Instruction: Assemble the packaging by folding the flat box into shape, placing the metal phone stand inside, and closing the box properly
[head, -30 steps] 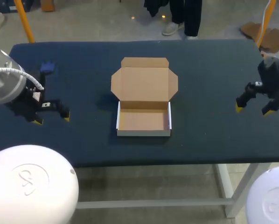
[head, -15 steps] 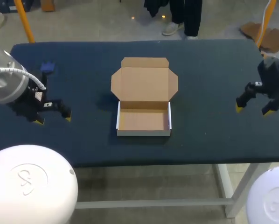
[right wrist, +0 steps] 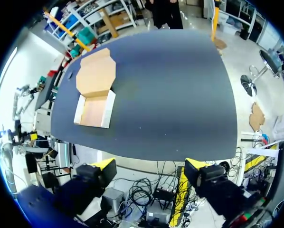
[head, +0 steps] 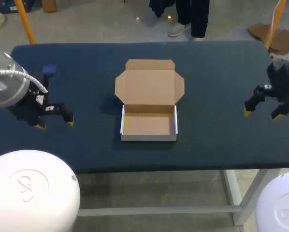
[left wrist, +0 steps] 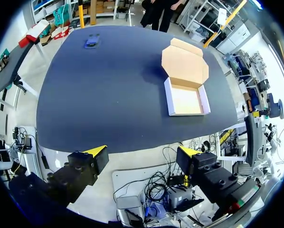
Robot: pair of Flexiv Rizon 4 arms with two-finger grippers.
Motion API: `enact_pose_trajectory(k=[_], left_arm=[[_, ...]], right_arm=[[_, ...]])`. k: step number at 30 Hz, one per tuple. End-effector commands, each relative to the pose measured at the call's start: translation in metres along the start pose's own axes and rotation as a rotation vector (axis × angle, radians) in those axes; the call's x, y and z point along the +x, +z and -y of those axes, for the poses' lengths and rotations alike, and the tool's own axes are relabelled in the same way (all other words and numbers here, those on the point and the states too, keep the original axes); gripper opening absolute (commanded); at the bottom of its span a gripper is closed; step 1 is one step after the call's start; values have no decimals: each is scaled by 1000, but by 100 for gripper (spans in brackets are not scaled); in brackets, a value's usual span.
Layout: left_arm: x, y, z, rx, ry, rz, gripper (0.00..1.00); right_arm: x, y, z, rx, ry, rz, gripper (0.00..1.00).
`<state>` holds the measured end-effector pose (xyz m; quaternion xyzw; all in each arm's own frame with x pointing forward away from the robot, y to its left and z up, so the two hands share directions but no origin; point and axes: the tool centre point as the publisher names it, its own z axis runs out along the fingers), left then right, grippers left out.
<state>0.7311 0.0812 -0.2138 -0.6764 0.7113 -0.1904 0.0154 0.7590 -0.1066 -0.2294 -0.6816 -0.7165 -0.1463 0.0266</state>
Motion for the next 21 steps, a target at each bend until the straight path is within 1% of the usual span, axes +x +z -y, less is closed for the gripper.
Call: enact_pose_trajectory(k=[1,6,21], left_arm=[[1,0,1,-4,-2,7,100],[1,0,1,-4,-2,7,100],[-7,9,13,-21,-27,16,100]], right_arm=[[1,-3,1,4,0,1,100],[1,-3,1,4,0,1,100],[1,-3,1,4,0,1,100]])
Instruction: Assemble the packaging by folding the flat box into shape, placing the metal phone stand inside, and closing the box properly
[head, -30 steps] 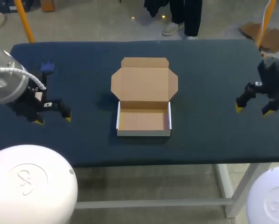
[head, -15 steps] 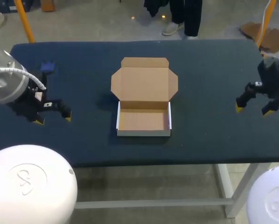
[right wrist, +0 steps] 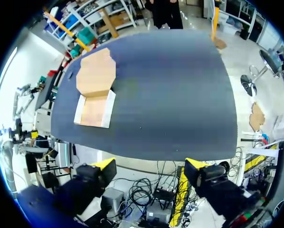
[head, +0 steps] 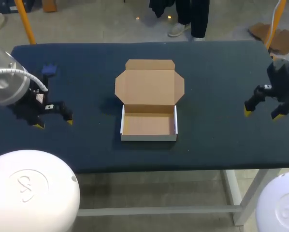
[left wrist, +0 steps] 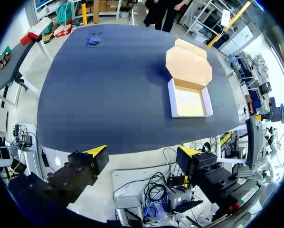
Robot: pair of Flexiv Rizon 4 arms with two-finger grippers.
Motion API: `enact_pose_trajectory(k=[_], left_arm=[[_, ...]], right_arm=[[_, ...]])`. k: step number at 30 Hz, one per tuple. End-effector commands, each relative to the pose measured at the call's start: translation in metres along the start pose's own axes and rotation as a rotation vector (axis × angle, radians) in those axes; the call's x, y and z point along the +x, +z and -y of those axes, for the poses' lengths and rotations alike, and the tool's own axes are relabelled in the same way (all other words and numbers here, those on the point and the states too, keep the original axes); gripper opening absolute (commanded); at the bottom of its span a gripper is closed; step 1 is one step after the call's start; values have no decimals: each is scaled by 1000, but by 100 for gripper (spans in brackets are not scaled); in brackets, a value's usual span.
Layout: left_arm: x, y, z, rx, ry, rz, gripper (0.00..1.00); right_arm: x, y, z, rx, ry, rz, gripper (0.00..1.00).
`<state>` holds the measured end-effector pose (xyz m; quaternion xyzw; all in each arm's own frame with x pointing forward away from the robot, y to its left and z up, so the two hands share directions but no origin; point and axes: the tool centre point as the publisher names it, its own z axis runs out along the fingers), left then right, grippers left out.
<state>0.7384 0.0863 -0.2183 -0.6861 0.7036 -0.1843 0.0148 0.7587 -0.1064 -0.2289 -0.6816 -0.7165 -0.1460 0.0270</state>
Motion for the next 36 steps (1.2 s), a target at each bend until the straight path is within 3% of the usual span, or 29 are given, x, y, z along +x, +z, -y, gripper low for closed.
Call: enact_pose_trajectory(k=[1,20,36], left_arm=[[0,5,8,-14,-3,4,100],[-1,5,20,-13,11,-2,100],[-29,25,41,-50,-74,-1,100]], right_arm=[[0,-2,0,4,0,1,100],[0,-2,0,4,0,1,100],[0,-2,0,4,0,1,100]])
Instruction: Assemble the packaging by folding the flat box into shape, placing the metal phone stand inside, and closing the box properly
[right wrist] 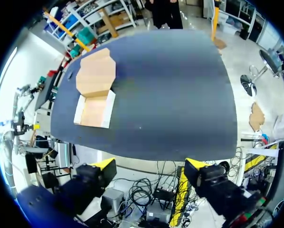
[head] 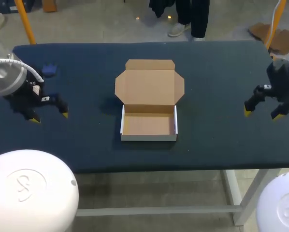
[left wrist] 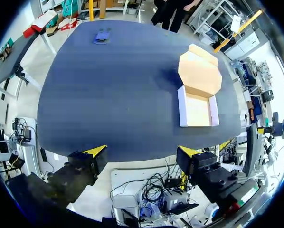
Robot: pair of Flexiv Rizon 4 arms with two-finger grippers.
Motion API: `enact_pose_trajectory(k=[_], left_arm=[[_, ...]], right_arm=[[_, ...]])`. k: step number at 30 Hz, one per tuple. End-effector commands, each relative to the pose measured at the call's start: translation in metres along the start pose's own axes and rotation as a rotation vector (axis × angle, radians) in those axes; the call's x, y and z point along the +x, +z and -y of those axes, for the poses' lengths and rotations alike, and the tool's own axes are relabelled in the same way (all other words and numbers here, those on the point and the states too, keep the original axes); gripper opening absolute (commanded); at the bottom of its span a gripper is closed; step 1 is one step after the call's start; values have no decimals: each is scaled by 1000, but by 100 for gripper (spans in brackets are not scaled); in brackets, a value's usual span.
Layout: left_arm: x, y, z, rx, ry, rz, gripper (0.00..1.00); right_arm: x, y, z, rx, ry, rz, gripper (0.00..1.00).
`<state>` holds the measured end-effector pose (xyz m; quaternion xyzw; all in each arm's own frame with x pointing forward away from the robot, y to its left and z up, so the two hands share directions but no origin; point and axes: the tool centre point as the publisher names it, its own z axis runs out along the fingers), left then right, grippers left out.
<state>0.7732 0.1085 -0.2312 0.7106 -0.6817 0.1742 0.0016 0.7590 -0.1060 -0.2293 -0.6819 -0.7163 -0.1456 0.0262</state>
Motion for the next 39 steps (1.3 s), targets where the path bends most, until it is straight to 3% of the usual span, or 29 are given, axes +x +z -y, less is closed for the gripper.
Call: enact_pose_trajectory(k=[1,27,39], left_arm=[[-2,10,12,-22,-6,-2,100],[-29,45,53,-53,-83,-20,100],[-50,77,79,-90,-94,10,100]], right_arm=[[0,-3,1,4,0,0,100],[0,-3,1,4,0,0,100],[0,-3,1,4,0,0,100]])
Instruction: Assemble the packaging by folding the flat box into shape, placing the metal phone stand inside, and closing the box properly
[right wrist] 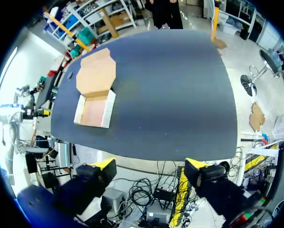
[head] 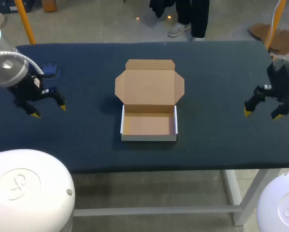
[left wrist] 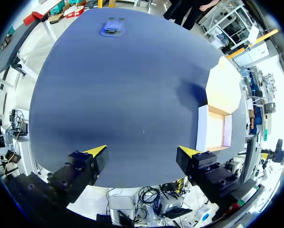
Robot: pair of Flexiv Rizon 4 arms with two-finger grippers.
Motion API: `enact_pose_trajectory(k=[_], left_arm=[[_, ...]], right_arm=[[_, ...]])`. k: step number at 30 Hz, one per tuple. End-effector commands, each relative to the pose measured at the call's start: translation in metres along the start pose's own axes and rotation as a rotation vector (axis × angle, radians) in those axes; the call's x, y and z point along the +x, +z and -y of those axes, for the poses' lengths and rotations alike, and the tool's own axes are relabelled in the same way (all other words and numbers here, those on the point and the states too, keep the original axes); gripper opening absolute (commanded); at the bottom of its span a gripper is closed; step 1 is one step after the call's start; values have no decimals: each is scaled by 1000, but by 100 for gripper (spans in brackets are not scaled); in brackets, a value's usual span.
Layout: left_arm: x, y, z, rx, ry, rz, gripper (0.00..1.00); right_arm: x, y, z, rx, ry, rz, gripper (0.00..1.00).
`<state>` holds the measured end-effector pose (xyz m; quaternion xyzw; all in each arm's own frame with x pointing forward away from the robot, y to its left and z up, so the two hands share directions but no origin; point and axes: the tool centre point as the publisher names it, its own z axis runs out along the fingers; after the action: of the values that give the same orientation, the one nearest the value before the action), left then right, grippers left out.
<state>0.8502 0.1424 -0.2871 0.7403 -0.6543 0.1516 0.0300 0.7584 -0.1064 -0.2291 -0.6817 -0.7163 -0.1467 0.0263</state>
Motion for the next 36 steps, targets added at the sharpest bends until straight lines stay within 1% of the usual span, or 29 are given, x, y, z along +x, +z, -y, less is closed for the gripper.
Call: enact_pose_trajectory(k=[1,7,13,21,29,36], left_arm=[[-4,15,20,-29,-5,10,100],[-16,29,42,-25,-13,23,100],[-29,43,65,-20,-22,19,100],[-42,61,97,-44,-22,56,100],[-47,77,119,-78,11,105,100],[-57,88,138,-99,39,144,100]], right_arm=[[0,-2,0,5,0,1,100],[0,-2,0,5,0,1,100],[0,-2,0,5,0,1,100],[0,-2,0,5,0,1,100],[0,-2,0,5,0,1,100],[0,-2,0,5,0,1,100]])
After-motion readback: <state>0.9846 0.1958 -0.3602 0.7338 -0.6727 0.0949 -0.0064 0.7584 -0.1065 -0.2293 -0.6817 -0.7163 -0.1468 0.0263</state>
